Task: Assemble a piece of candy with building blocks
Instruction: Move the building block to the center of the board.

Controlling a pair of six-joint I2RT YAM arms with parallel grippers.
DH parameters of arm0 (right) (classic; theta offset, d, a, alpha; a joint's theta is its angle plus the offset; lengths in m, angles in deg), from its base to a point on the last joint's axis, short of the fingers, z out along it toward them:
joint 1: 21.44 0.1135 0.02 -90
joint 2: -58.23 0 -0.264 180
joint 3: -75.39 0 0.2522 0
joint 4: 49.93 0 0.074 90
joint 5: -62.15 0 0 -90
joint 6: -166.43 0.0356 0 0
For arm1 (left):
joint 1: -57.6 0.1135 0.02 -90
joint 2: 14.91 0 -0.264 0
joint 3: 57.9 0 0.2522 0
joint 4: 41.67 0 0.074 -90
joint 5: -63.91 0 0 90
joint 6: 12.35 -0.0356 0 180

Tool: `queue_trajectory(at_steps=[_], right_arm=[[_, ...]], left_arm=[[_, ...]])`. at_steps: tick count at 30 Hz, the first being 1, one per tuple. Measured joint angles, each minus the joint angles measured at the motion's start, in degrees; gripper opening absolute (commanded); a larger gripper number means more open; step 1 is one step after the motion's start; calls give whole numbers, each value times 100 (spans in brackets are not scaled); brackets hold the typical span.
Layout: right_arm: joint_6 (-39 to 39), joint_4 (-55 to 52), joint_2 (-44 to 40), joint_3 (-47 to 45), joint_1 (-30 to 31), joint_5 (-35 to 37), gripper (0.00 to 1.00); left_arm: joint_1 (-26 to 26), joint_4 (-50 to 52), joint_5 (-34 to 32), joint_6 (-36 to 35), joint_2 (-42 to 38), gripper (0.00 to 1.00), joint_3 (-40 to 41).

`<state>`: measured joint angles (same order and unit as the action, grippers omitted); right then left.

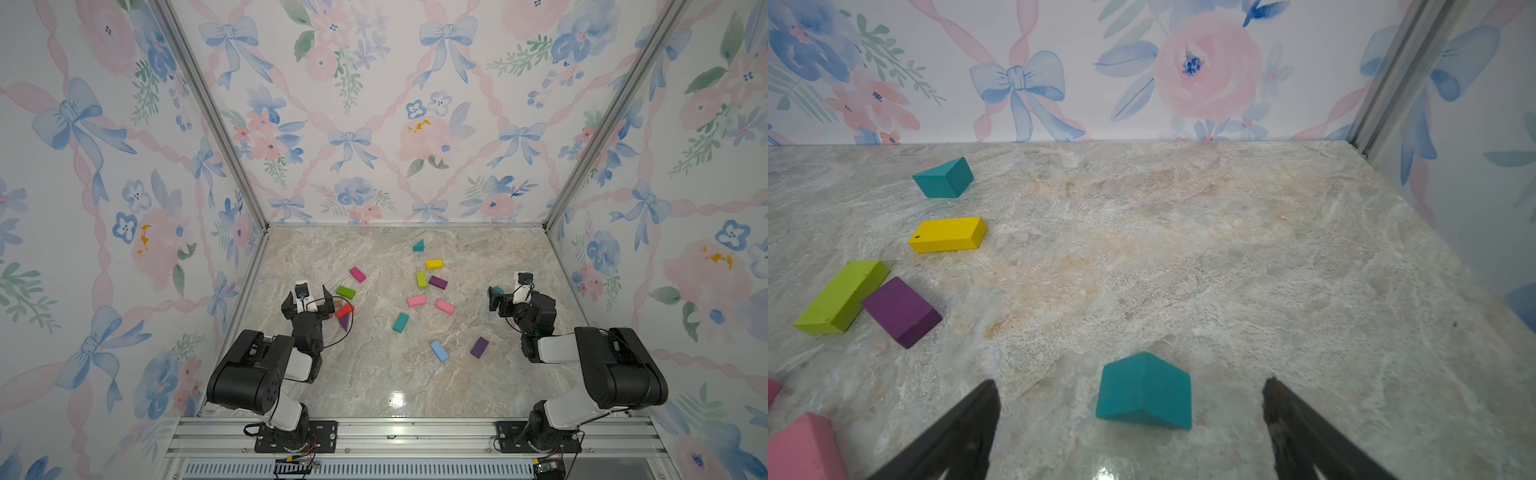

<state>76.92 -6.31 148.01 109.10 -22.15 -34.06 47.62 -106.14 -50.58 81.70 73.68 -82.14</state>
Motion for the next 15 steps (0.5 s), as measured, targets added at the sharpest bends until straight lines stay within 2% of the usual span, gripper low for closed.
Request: queue_trajectory(at_steps=[15], right_arm=[[15, 0, 0, 0, 0, 0, 99]], left_arm=[[11, 0, 55, 0, 0, 98, 0]])
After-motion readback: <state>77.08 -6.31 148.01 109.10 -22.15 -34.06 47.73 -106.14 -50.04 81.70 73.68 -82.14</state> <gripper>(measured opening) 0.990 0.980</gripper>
